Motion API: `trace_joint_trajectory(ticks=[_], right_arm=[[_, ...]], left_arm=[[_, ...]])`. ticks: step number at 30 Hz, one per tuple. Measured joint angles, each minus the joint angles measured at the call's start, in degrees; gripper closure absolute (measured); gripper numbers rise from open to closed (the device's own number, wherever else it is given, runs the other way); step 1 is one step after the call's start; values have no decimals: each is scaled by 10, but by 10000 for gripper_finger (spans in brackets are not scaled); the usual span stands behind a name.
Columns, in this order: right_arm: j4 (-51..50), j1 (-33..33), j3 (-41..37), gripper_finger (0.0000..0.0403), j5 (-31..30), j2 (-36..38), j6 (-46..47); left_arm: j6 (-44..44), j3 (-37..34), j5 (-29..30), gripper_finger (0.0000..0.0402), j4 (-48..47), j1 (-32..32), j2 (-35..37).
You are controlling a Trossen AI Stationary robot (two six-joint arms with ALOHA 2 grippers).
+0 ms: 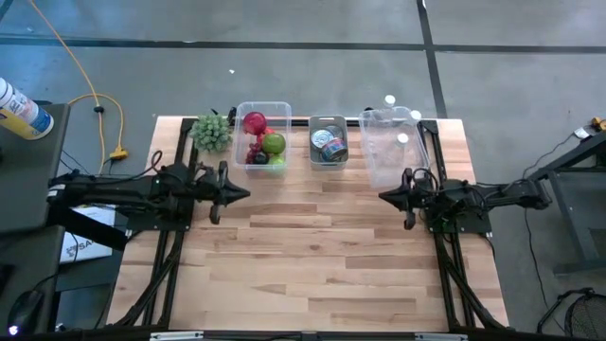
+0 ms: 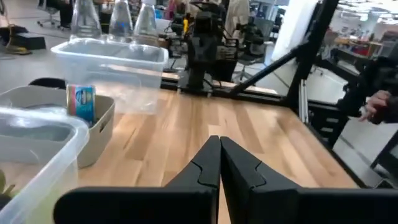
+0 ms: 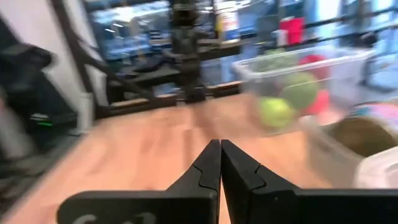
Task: Pick & Place Food Item
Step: Return to Home Position
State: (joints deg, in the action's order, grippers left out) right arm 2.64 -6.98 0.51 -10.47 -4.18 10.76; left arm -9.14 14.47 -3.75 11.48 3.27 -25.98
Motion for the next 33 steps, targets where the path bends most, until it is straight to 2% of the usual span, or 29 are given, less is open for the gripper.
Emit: trace_joint_trajectory(ticks=[4, 10, 15, 18, 21, 24, 26, 33], right_arm=[[2, 13, 0, 401, -19, -7, -61], [-2, 15, 0, 401, 3, -9, -45], [-2, 15, 0, 401, 3, -9, -47], [-2, 15, 0, 401, 4, -9, -48], [-2, 15, 0, 401, 4, -9, -48], [-1, 15, 0, 401, 4, -9, -48], [-1, 15, -1, 401, 4, -9, -48], [0, 15, -1, 401, 2, -9, -48]], left_arm=[[-17, -25, 3, 401, 4, 39, 25], [-53, -59, -113, 401, 6, 91, 77], [-66, -112, -157, 401, 25, 104, 147], [-72, -136, -137, 401, 41, 103, 193], [-49, -138, -89, 401, -11, 103, 217], [-43, -138, -37, 401, -103, 103, 227], [-62, -137, -17, 401, -102, 99, 209], [-87, -138, -31, 401, -102, 75, 142]])
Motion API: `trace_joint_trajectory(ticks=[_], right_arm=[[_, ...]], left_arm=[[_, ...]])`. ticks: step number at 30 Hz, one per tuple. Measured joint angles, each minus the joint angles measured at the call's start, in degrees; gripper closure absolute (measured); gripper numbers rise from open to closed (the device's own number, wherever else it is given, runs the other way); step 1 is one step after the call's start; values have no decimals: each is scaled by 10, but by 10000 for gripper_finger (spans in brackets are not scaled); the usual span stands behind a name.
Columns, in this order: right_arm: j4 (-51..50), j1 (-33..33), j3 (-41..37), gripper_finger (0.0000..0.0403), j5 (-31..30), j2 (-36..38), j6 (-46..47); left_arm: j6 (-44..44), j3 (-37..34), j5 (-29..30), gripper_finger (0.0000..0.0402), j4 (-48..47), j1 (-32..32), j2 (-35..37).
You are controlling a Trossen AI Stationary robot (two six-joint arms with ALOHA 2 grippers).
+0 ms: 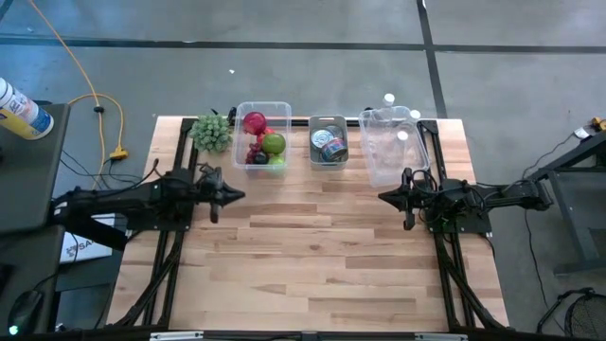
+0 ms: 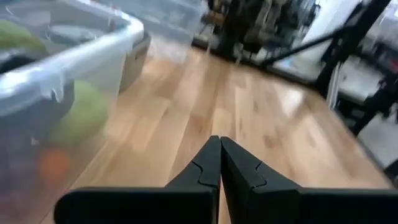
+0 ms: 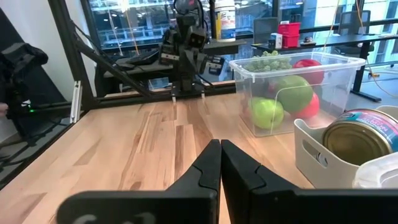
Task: Pick & Place Food Item
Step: Return to Home Position
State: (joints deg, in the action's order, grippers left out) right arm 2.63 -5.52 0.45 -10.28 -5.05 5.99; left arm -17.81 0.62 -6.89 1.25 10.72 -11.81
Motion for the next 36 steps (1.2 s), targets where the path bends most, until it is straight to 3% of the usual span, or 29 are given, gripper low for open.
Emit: trace_joint_trajectory(ticks=[9, 26, 36], right_arm=[[0, 0, 0, 401, 0, 0, 0], [1, 0, 0, 401, 0, 0, 0], [1, 0, 0, 401, 0, 0, 0]], left_arm=[[42, -1, 0, 401, 0, -1, -45], [41, -1, 1, 401, 0, -1, -45], [41, -2, 2, 401, 4, 9, 74]])
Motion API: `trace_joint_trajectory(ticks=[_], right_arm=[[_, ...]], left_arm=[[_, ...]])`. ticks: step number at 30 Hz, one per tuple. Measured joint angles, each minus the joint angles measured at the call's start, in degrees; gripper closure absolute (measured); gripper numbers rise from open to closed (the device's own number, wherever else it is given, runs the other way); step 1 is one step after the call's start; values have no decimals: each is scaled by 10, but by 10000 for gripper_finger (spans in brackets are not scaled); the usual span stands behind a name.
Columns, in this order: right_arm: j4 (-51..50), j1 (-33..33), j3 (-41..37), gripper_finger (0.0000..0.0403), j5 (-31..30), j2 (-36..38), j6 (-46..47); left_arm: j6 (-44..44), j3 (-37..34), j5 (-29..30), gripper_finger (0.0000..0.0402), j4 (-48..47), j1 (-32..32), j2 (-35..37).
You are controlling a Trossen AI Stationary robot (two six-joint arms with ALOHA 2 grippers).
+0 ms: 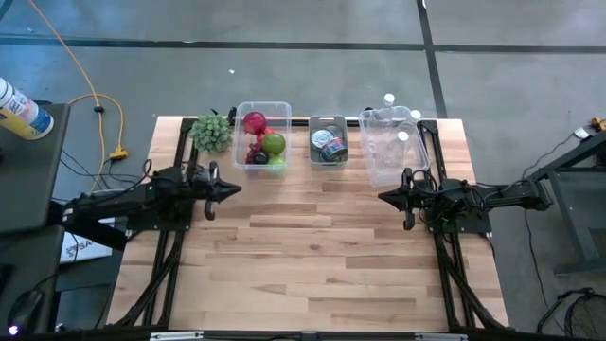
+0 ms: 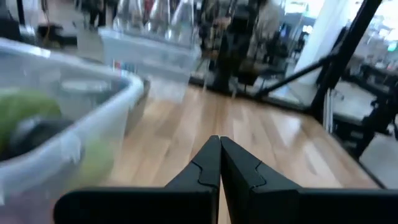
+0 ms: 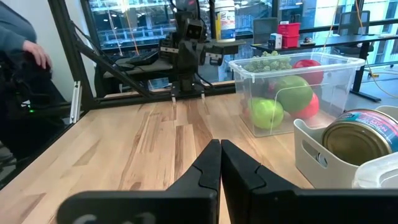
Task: Pick & Place Food Item
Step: Return to Home Position
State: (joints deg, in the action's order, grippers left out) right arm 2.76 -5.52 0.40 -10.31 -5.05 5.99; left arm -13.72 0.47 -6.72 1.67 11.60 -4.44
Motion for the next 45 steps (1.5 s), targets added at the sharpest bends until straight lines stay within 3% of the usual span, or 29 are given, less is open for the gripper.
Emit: trace_joint_trajectory(ticks=[6, 45], right_arm=[[0, 0, 0, 401, 0, 0, 0], [0, 0, 0, 401, 0, 0, 0]], left_arm=[[0, 0, 0, 401, 6, 12, 43], [0, 0, -1, 401, 18, 12, 42]])
